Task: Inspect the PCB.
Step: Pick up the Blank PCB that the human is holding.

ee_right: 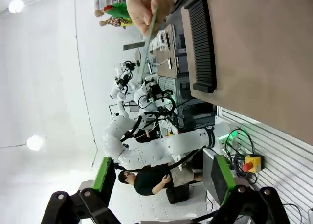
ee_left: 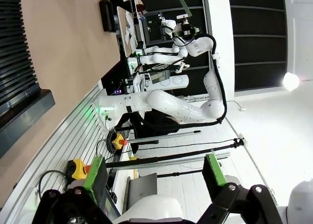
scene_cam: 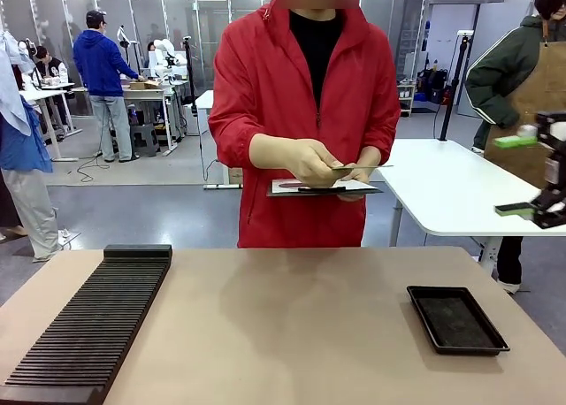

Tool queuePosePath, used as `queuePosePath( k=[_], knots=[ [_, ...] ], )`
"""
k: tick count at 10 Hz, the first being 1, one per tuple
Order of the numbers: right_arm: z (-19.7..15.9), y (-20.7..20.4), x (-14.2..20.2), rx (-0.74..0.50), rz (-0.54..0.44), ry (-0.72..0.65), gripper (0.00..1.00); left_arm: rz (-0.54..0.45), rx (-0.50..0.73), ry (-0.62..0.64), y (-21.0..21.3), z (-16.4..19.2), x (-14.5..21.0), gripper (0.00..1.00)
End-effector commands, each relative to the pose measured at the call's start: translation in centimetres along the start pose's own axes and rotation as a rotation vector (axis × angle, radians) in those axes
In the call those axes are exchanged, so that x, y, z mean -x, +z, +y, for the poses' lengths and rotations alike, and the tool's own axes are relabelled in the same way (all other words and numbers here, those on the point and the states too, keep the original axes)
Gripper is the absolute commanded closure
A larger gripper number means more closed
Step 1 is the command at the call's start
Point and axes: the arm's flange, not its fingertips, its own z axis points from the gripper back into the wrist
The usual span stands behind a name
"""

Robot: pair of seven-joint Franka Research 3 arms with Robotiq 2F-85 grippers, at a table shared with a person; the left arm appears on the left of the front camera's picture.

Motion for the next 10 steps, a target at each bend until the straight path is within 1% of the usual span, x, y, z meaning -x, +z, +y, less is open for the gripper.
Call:
queuePosePath(
  k=[1, 3, 5, 7, 10],
  knots=[
    [1.7, -2.2, -1.5, 0.023, -0.005, -0.048, 0.00, 0.004, -0.018, 0.012, 0.1, -0.1, -0.2, 0.00],
    [2.9, -4.9, -3.1, 0.013, -0.001, -0.098, 0.00, 0.004, -0.018, 0.012, 0.1, -0.1, -0.2, 0.00],
    [3.2, -8.7, -4.7, 0.012, 0.023, -0.143, 0.00, 0.004, -0.018, 0.012, 0.1, -0.1, -0.2, 0.00],
    [3.1, -11.9, -6.4, -0.043, 0.020, -0.180, 0.00, 0.004, -0.018, 0.012, 0.1, -0.1, -0.2, 0.00],
    [3.1, -15.7, -6.6, -0.053, 0.068, -0.191, 0.00, 0.004, -0.018, 0.012, 0.1, -0.1, -0.2, 0.00]
  ],
)
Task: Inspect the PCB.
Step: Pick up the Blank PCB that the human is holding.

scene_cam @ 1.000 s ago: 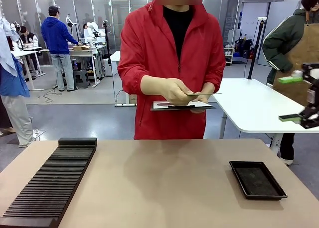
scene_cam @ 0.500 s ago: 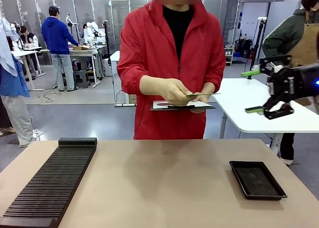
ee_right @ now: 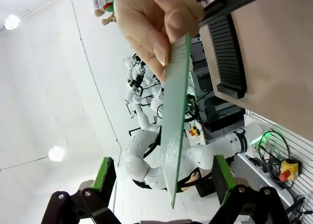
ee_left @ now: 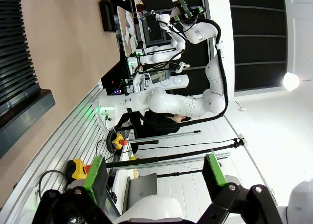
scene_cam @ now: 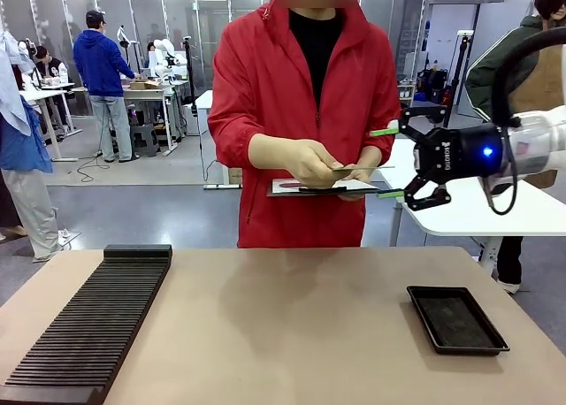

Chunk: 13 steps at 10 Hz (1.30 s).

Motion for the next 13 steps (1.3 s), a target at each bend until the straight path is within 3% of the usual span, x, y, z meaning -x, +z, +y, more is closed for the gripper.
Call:
queuePosePath(
  k=[1, 4, 13],
  knots=[
    [0.88, -1.70, -0.57, -0.002, 0.000, -0.031, 0.00, 0.003, -0.018, 0.011, 0.14, -0.15, -0.21, 0.00],
    [0.54, -2.53, -0.72, -0.029, 0.010, -0.047, 0.00, 0.003, -0.018, 0.011, 0.14, -0.15, -0.21, 0.00],
    [0.66, -2.46, -0.27, -0.038, 0.016, -0.027, 0.84, 0.003, -0.018, 0.011, 0.14, -0.15, -0.21, 0.00]
  ],
)
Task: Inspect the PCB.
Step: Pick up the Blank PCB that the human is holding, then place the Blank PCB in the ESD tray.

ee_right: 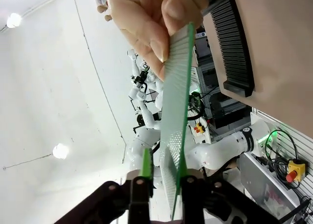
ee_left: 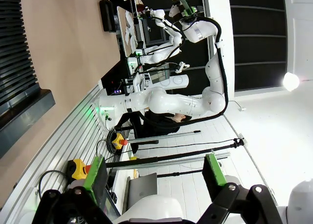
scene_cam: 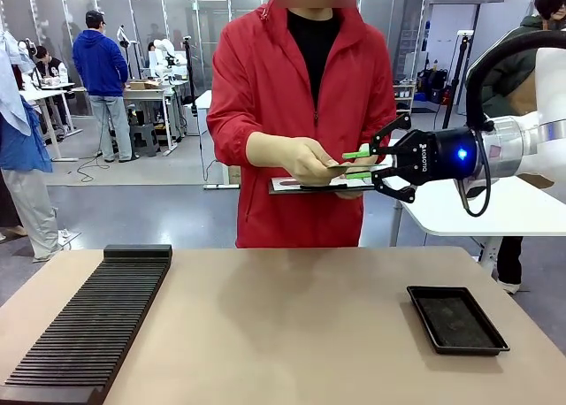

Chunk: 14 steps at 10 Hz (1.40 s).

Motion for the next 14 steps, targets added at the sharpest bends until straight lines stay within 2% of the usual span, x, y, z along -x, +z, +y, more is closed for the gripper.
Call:
queuePosePath(
  k=[1, 2, 14],
  knots=[
    [0.66, -0.49, 0.18, -0.013, -0.004, -0.013, 0.96, 0.003, -0.018, 0.011, 0.14, -0.15, -0.21, 0.00],
    [0.68, -0.47, 0.16, -0.016, -0.005, -0.014, 1.00, 0.003, -0.018, 0.011, 0.14, -0.15, -0.21, 0.00],
    [-0.02, -0.06, 0.00, 0.000, 0.001, -0.001, 1.00, 0.003, -0.018, 0.011, 0.14, -0.15, -0.21, 0.00]
  ],
)
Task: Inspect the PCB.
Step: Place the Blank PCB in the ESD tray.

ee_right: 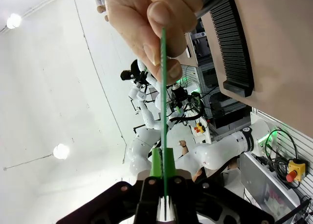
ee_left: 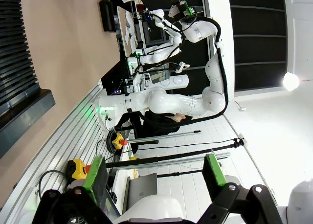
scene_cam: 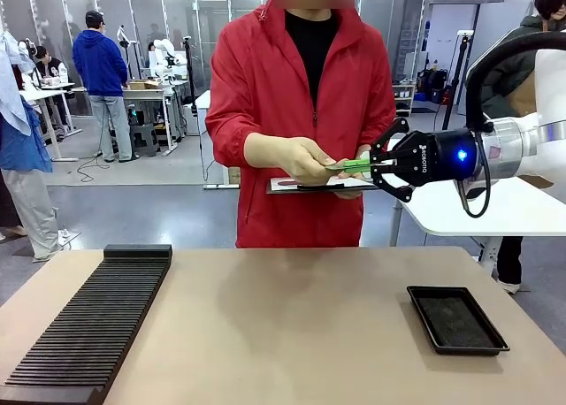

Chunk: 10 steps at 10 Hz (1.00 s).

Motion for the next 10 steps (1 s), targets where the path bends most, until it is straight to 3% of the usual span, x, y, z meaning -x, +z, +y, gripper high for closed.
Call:
queuePosePath(
  k=[1, 10],
  knots=[
    [0.15, -0.06, 0.09, 0.000, 0.001, 0.003, 1.00, 0.003, -0.018, 0.011, 0.14, -0.15, -0.21, 0.00],
    [0.15, -0.06, 0.09, 0.000, 0.001, 0.003, 1.00, 0.003, -0.018, 0.011, 0.14, -0.15, -0.21, 0.00]
  ],
)
